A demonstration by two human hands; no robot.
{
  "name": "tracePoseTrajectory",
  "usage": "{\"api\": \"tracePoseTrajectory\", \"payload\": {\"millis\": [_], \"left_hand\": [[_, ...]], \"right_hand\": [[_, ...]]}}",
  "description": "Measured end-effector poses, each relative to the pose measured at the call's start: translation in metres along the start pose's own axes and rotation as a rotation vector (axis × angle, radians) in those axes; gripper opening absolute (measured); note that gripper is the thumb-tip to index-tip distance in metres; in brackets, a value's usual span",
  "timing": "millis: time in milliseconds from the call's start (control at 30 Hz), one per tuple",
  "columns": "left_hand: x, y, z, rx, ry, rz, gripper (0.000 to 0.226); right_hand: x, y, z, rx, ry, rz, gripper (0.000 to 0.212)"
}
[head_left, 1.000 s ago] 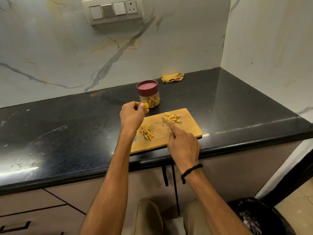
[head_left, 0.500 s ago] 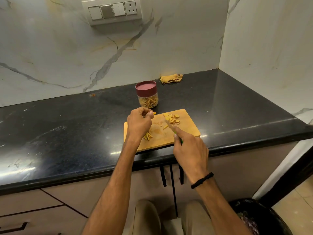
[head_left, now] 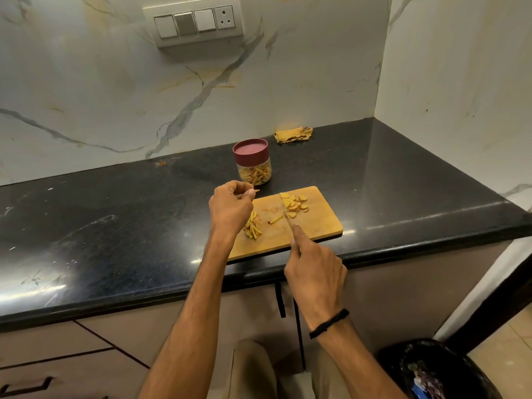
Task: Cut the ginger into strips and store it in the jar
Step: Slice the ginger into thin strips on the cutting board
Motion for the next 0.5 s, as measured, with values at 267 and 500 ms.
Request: {"api": "tracePoseTrajectory", "payload": {"millis": [267,500], "left_hand": [[-0.003,0.001,0.005,-0.019,-0.017,0.018,0.017],[0.0,0.002,0.0,-0.014,-0.009,0.022,0.021]], "right_hand": [[-0.002,-0.01,-0.019,0.083,0.098,-0.043,0.048],[-0.016,-0.014,-0.023,0.038,0.086,-0.068,0.054]]}}
Point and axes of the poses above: each hand's wrist, its own x-axis towards the middle knuckle, its own y-axis out of the back of the hand, z = x × y, the point moved 5 cm from there along x, towards the middle knuckle
